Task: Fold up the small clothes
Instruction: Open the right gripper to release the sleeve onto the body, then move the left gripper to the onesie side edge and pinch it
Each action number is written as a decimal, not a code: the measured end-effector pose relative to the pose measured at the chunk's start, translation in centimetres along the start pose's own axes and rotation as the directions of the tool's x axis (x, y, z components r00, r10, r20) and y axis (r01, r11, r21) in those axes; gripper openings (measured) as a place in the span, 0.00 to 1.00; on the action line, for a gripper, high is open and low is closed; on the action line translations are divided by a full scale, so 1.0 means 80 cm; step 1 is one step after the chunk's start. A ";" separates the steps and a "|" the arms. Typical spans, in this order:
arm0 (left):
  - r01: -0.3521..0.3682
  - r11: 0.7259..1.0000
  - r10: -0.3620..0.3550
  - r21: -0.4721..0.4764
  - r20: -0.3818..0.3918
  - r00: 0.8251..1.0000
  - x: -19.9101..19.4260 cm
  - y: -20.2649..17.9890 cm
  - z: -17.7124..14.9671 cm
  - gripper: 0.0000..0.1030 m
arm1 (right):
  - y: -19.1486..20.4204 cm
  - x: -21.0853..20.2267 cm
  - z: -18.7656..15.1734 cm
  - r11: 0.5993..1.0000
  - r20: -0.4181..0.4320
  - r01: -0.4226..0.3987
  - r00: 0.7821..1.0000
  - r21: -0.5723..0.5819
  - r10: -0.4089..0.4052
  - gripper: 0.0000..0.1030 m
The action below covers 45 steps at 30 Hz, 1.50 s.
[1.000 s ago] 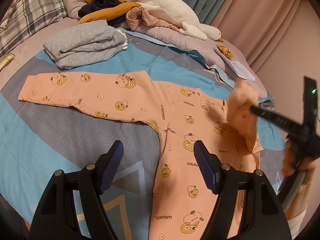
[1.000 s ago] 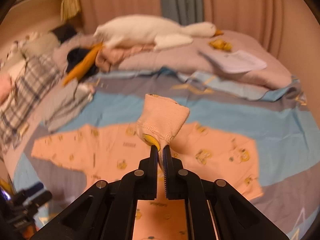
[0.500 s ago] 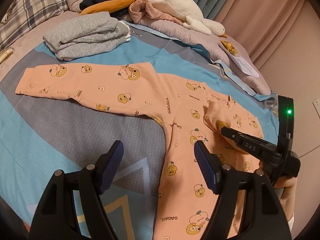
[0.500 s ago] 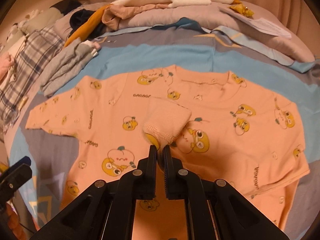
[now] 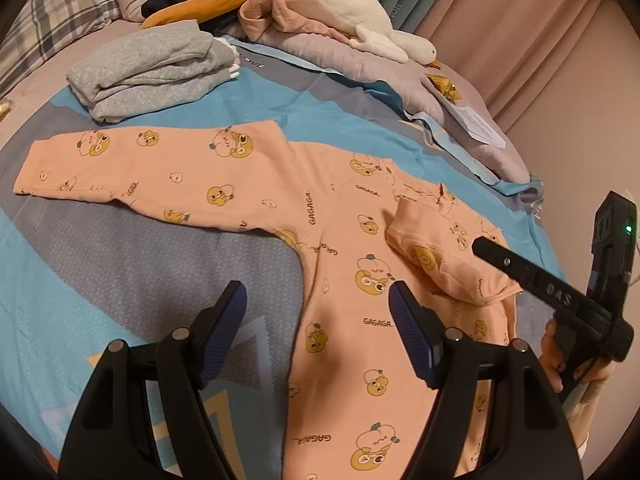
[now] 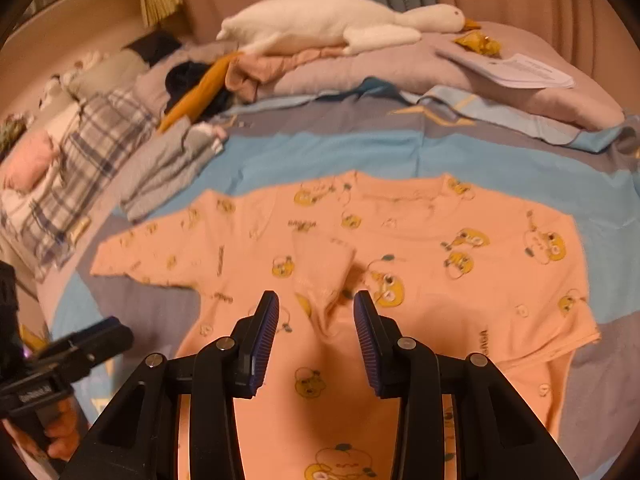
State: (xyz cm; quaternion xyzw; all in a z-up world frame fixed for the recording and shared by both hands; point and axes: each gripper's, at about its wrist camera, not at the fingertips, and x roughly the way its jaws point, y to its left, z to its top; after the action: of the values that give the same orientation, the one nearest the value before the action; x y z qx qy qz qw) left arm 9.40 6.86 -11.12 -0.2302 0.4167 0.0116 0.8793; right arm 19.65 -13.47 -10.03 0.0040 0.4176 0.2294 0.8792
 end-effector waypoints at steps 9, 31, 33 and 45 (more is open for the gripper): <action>-0.009 1.000 0.009 0.003 -0.007 1.000 0.000 0.004 -0.001 0.72 | -0.033 0.063 0.008 0.993 -0.097 0.057 0.994 0.101 -0.047 0.25; 0.115 0.993 -0.111 0.019 -0.130 0.985 0.077 -0.053 0.015 0.74 | -0.079 -0.022 -0.026 0.980 -0.008 0.082 0.997 0.179 -0.082 0.44; 0.123 0.992 -0.119 0.017 -0.152 0.981 0.095 -0.058 0.015 0.74 | -0.102 -0.037 -0.034 0.965 0.008 0.123 0.992 0.230 -0.128 0.46; 0.172 0.985 -0.175 -0.033 -0.232 0.957 0.147 -0.071 0.005 0.38 | -0.184 -0.061 -0.091 0.868 -0.028 0.231 0.970 0.439 -0.243 0.53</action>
State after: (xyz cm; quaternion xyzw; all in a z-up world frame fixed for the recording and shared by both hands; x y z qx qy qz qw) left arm 18.59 -0.10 -17.36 -0.2712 0.4954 -0.0898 0.8203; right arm 17.50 -30.02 -14.14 0.1543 0.4432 0.0197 0.8828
